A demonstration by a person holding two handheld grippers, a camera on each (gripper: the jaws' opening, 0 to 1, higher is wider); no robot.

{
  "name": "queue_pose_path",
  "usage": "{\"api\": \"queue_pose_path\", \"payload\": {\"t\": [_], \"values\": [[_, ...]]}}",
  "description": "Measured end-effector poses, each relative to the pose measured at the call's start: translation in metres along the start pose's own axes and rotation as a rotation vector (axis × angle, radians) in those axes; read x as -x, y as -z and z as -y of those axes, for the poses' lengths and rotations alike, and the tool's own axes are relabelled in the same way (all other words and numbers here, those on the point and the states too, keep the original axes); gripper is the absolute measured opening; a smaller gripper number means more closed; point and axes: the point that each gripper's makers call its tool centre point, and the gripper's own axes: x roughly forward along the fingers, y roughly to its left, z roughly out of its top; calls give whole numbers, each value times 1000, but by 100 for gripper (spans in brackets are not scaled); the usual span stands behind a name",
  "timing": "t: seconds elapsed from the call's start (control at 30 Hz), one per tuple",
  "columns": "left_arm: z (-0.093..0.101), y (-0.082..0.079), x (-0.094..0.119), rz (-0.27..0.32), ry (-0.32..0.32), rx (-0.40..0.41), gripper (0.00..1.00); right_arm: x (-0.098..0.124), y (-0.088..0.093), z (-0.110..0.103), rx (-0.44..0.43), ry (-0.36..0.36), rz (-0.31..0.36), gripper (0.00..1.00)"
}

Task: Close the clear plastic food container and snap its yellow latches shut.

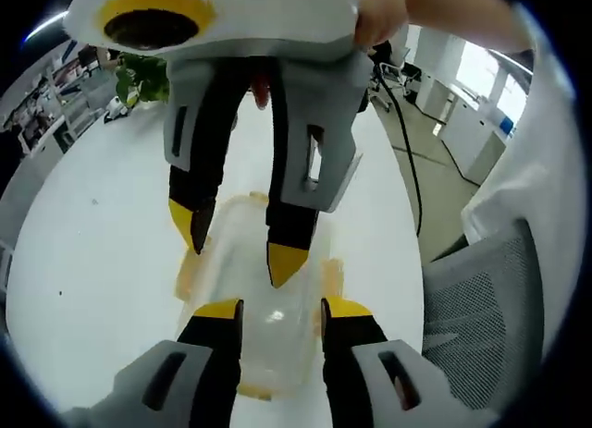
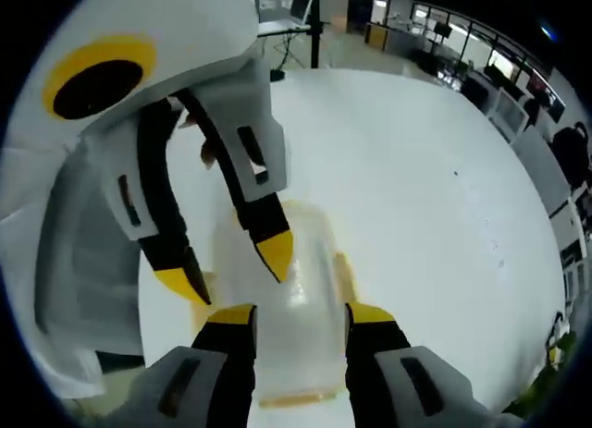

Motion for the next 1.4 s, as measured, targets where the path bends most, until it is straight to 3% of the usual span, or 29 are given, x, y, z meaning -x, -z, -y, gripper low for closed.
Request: {"api": "queue_pose_path", "payload": {"t": [0.3, 0.37, 0.57, 0.8, 1.07, 1.13, 1.27, 1.4], "values": [[17, 9, -6, -18, 1, 19, 38, -5, 0, 8, 8, -4, -7, 38], [16, 8, -7, -6, -28, -24, 39, -7, 1, 11, 14, -4, -13, 38], [20, 11, -8, -17, -66, -37, 41, -14, 5, 11, 22, -30, -34, 41], [21, 12, -10, -10, -118, -76, 43, -17, 2, 13, -29, -78, -26, 42], [17, 15, -12, -35, -193, -135, 38, -21, 2, 11, -27, -124, -55, 40], [13, 16, -12, -59, -225, -190, 35, -21, 2, 10, -32, -129, -62, 40], [12, 15, -12, -43, -237, -165, 33, -21, 2, 10, -23, -129, -74, 40], [13, 16, -14, -41, -258, -200, 34, -22, 2, 10, -21, -140, -90, 40]]}}
